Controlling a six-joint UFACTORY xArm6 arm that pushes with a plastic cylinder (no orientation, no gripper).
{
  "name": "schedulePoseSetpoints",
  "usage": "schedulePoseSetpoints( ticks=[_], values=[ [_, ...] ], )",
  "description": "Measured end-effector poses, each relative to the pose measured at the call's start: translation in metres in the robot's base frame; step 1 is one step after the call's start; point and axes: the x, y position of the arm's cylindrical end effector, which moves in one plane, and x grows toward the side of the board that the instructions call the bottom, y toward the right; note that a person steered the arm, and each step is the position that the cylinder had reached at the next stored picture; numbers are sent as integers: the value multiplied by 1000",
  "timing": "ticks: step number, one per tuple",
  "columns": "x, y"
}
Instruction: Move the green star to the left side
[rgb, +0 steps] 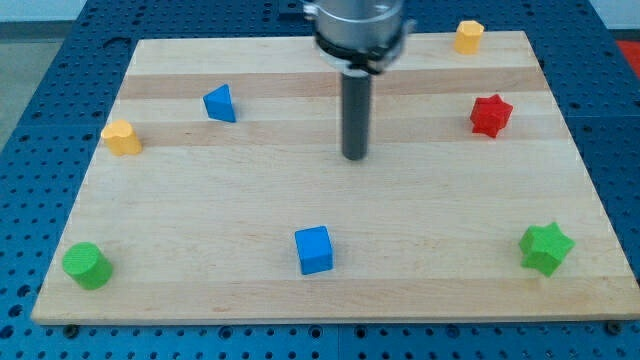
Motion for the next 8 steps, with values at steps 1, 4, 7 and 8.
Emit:
schedulePoseSetpoints(
  ticks=[1, 4, 7, 8],
  values=[
    [20, 51],
    [65, 290],
    [109, 260],
    [138, 240]
  ],
)
